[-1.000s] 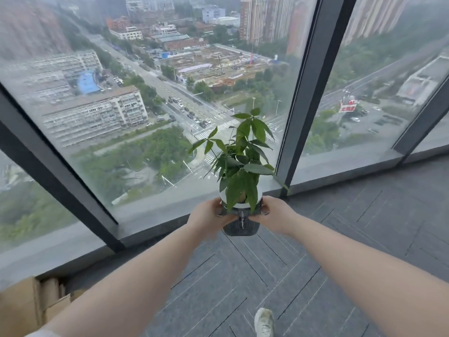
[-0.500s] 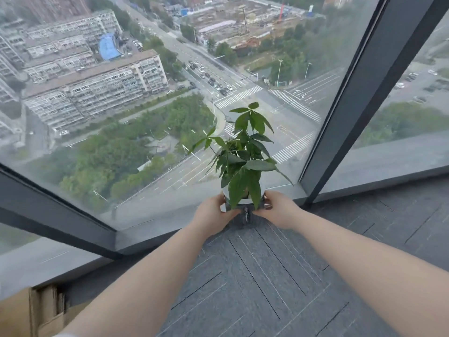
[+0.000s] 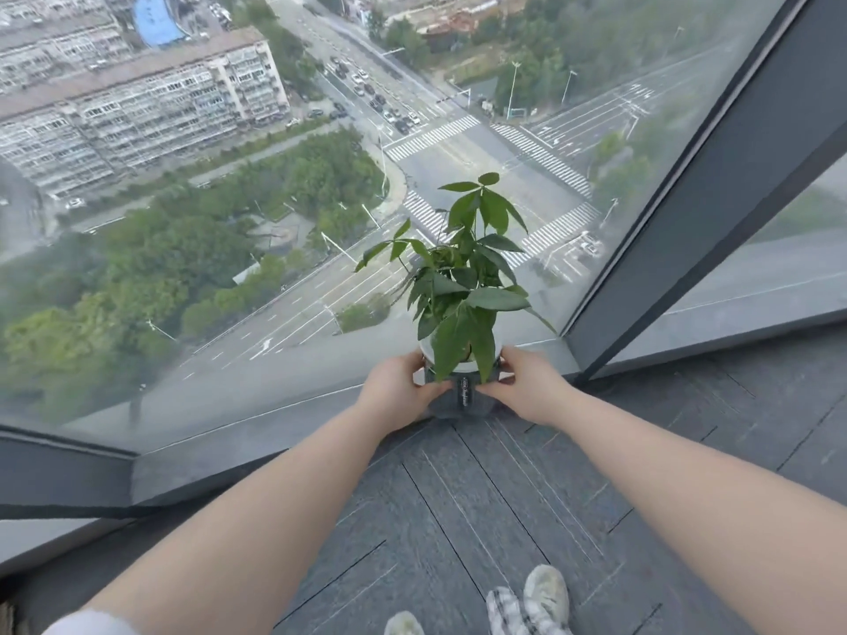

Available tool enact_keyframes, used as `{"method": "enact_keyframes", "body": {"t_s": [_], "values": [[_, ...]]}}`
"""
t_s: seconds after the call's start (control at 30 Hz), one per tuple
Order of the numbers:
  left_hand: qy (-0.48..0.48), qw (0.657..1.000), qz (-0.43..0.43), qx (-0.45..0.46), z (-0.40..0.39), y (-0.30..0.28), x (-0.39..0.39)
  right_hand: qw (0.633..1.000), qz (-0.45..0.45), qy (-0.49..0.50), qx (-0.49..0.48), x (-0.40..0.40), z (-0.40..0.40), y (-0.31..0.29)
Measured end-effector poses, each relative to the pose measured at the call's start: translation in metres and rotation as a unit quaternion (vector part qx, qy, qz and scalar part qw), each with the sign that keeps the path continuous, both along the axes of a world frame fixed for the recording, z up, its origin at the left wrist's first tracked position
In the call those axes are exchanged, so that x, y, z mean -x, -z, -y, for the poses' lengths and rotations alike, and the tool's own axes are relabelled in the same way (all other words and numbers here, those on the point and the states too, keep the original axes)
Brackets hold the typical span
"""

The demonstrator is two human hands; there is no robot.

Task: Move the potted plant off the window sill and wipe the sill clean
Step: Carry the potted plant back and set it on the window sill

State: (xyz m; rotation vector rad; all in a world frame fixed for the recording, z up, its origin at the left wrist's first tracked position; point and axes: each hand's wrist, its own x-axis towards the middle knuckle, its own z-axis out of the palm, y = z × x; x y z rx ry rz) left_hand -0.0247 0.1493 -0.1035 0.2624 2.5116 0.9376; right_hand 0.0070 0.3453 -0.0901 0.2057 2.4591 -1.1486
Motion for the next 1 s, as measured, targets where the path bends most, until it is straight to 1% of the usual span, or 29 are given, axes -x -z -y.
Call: {"method": "enact_keyframes", "body": {"t_s": [0.07, 0.3, 0.43, 0.57, 0.7, 0.8, 1.0], "values": [[-0.006, 1.0, 0.005, 0.014, -0.004, 0.029, 0.011, 1.0, 0.008, -0.007, 0.007, 0.014, -0.006, 0.034], [-0.041, 0.999, -0.014, 0.021, -0.031, 0.174, 0.034, 0.999, -0.008, -0.028, 0.017, 0.052, -0.029, 0.188], [-0.043, 0.998, -0.034, 0.031, -0.047, 0.26, 0.046, 0.999, -0.026, -0.025, -0.015, 0.062, -0.042, 0.279], [-0.039, 0.997, -0.059, 0.018, -0.058, 0.33, 0.057, 0.998, -0.059, -0.011, -0.011, 0.07, -0.053, 0.347], [-0.041, 0.996, -0.079, 0.016, -0.07, 0.377, 0.066, 0.997, -0.076, -0.007, -0.014, 0.077, -0.063, 0.391], [-0.043, 0.994, -0.093, 0.019, -0.076, 0.403, 0.075, 0.996, -0.09, -0.008, -0.021, 0.085, -0.071, 0.412], [-0.051, 0.992, -0.112, 0.023, -0.08, 0.428, 0.088, 0.994, -0.109, -0.005, -0.025, 0.101, -0.074, 0.438]]}}
